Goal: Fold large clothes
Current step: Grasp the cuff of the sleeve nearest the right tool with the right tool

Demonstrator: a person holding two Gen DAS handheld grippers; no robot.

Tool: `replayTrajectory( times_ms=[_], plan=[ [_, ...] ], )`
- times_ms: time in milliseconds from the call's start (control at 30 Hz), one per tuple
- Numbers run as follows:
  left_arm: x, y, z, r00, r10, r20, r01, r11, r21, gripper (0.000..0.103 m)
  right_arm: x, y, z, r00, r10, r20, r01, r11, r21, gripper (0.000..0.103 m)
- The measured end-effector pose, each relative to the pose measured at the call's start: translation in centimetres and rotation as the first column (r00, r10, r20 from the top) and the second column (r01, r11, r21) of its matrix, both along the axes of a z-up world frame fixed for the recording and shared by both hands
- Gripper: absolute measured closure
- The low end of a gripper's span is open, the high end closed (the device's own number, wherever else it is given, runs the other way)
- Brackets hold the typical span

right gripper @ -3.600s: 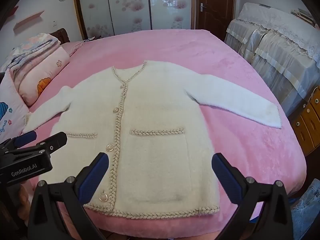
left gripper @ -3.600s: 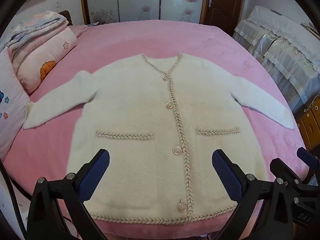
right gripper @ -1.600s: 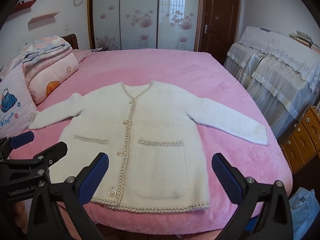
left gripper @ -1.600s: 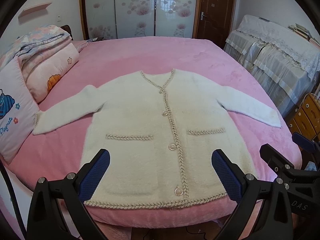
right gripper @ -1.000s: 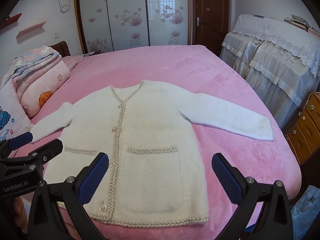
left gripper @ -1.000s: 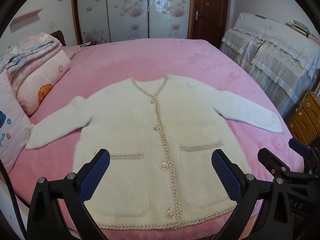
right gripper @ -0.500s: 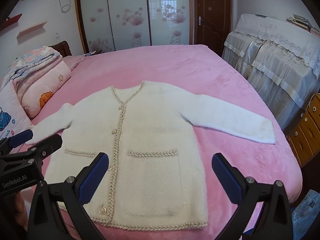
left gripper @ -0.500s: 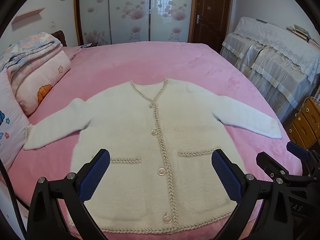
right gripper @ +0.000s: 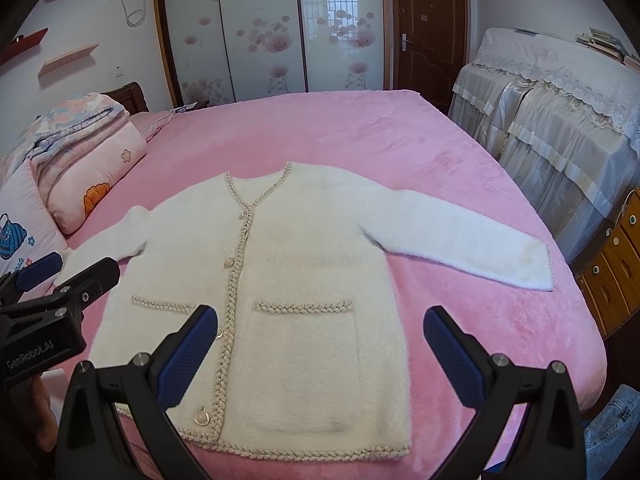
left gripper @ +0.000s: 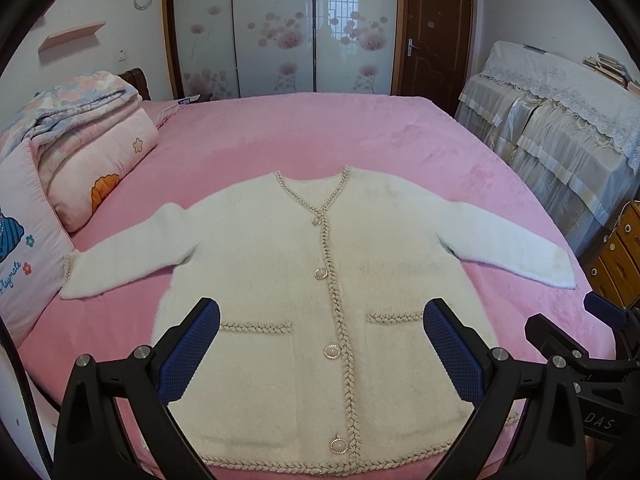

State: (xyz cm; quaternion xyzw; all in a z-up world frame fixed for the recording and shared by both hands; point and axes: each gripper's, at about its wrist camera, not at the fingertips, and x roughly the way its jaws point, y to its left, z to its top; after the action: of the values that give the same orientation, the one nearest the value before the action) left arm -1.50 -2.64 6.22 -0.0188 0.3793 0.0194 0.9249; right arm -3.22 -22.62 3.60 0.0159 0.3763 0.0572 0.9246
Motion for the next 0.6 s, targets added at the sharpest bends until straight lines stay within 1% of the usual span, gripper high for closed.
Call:
replayTrajectory(
  times_ms=[167, 300, 367, 533, 600],
  plan=[
    [0.7, -0.5, 0.2, 1.0, -0.004, -0.007, 0.004, 1.0, 0.001, 0.002, 0.2, -0.7, 0.3, 1.0, 0.001, 0.02, -0.001, 1.0, 0.002, 0.0],
    [1.7, -1.6, 0.7, 1.0, -0.011, 0.007, 0.011, 1.0, 0.015, 0.002, 1.0, -2.1, 0.5, 0.999, -0.018, 0.031, 0.018, 1.0, 0.013, 0.0],
    [2.5, -2.4, 0.9, 1.0, -0.014, 0.015, 0.014, 0.999, 0.029, 0.002, 1.6, -3.2, 0.6, 0.999, -0.041, 0.033, 0.04, 0.999, 0.019, 0.0],
    [4.8, -4.9, 1.2, 0.998, -0.05, 0.029, 0.049, 0.998, 0.028, 0.002, 3.4, -6.8, 0.7, 0.991, -0.121, 0.055, 0.12, 0.993, 0.015, 0.0],
    [5.9, -6.0, 1.3, 0.997, -0.061, 0.038, 0.06, 0.997, 0.04, 0.002, 4.1, -8.3, 0.8, 0.987, -0.151, 0.062, 0.15, 0.988, 0.017, 0.0]
  ],
)
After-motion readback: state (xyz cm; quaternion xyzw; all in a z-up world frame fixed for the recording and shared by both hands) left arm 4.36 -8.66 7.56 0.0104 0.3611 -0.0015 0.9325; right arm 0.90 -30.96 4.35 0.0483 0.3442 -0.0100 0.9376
